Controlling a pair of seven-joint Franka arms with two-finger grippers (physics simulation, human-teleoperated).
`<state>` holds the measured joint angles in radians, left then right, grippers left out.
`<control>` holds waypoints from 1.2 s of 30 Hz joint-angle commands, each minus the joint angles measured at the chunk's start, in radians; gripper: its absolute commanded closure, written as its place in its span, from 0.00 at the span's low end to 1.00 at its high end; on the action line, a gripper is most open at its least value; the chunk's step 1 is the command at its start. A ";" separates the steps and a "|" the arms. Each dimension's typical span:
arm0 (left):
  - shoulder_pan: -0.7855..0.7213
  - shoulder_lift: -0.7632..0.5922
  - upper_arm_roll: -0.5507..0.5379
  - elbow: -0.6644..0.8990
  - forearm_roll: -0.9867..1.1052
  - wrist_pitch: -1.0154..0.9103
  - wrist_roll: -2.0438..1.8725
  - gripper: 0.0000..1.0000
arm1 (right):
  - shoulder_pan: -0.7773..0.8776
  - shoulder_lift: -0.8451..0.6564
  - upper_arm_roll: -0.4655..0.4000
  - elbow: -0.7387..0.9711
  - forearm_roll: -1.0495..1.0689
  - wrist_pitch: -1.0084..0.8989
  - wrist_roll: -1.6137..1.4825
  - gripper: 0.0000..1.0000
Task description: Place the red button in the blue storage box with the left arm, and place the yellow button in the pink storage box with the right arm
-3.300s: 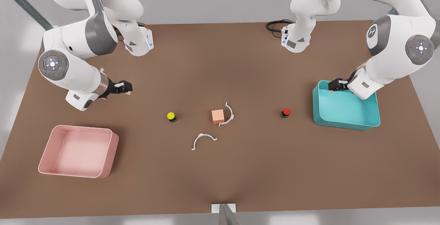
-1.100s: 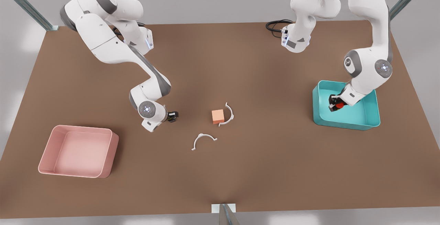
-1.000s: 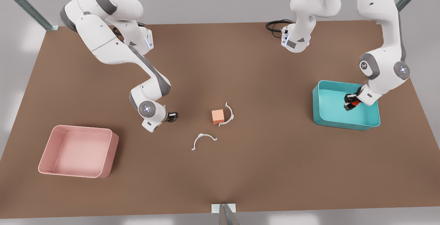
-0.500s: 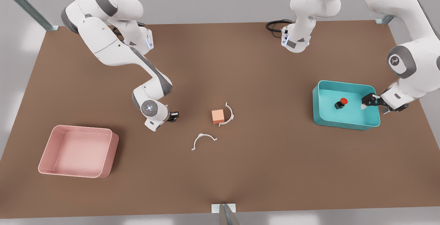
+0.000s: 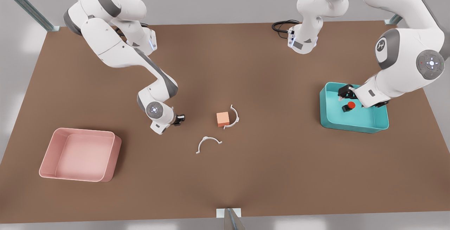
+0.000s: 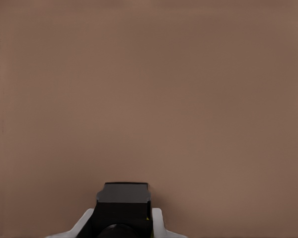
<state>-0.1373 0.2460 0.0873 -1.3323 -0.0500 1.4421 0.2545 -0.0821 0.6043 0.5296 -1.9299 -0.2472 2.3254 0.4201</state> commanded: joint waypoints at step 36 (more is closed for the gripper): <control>0.002 -0.011 0.002 0.012 0.002 -0.065 -0.244 0.00 | -0.484 -0.058 -0.022 0.289 -0.003 -0.317 -0.917 0.51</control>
<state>-0.1353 0.2368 0.0889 -1.3212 -0.0480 1.3899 0.0481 -0.5638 0.5375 0.5104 -1.6484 -0.2451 2.0147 -0.1319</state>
